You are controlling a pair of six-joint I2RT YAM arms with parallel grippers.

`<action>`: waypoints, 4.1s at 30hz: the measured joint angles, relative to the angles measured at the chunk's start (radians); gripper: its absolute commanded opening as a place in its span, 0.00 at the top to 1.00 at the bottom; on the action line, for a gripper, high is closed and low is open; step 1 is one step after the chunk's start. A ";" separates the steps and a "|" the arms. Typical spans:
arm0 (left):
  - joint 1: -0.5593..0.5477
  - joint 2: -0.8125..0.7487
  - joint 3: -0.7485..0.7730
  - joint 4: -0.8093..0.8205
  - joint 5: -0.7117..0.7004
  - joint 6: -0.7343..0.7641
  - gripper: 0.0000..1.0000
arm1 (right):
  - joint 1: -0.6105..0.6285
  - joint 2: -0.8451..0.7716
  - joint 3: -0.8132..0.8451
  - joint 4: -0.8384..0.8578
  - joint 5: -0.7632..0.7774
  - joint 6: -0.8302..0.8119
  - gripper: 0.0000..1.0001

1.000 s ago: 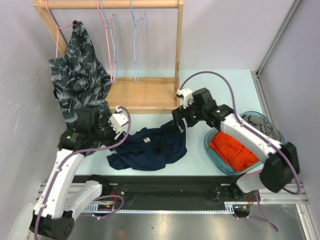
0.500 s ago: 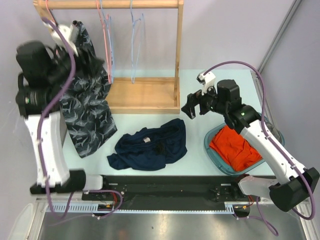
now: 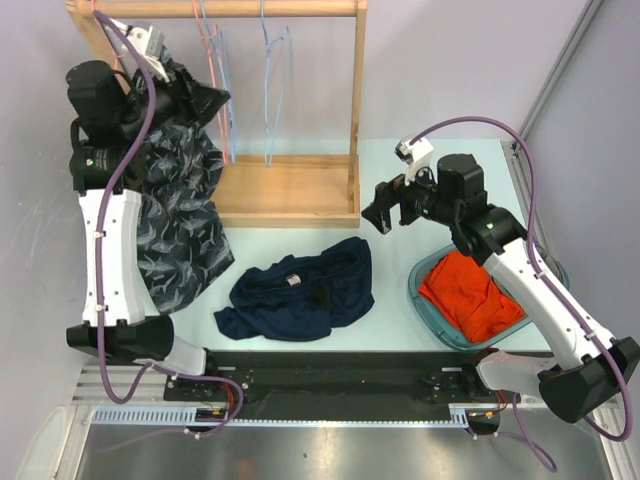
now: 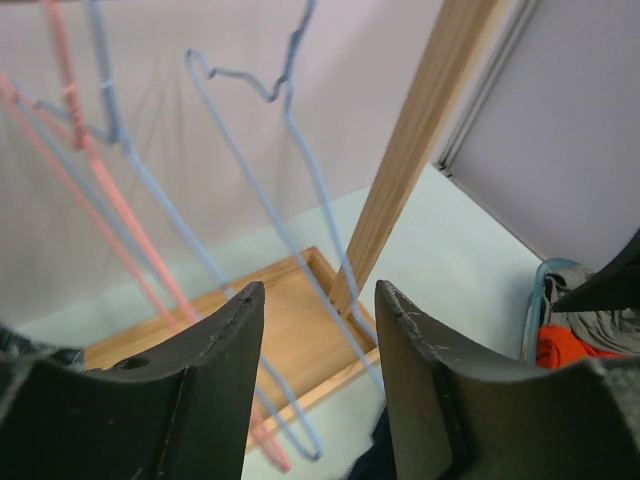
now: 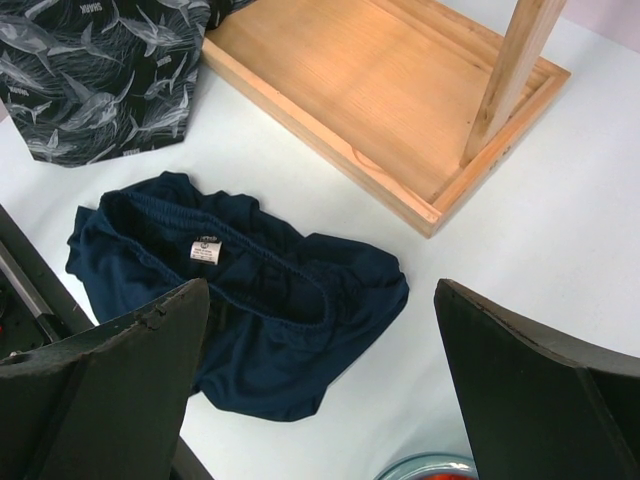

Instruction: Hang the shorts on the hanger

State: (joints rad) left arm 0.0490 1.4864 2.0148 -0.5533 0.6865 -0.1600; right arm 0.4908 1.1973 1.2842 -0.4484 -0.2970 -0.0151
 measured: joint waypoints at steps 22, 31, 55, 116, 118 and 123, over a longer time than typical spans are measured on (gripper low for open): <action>-0.283 0.137 -0.060 0.111 -0.337 0.118 0.42 | 0.000 0.024 0.003 -0.005 -0.004 0.049 0.00; -0.286 0.262 0.010 0.101 -0.356 0.129 1.00 | 0.000 0.026 0.003 -0.006 -0.004 0.049 0.00; -0.346 -0.154 -0.266 0.033 -0.419 0.117 1.00 | -0.003 0.031 0.040 0.073 -0.003 0.094 0.02; -0.863 -0.845 -1.099 0.061 -0.625 0.448 0.00 | -0.051 0.212 0.054 -0.018 -0.447 0.421 1.00; -0.863 -0.869 -1.104 0.023 -0.597 0.487 0.00 | -0.027 0.188 0.054 -0.103 -0.477 0.336 1.00; -0.863 -0.932 -1.106 -0.057 -0.550 0.586 0.00 | 0.119 0.105 0.054 -0.339 -0.438 0.064 1.00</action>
State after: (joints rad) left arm -0.8143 0.5541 0.9089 -0.6106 0.1368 0.4263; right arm 0.6098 1.3018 1.3384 -0.7872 -0.7345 0.0490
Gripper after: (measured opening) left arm 0.996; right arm 0.022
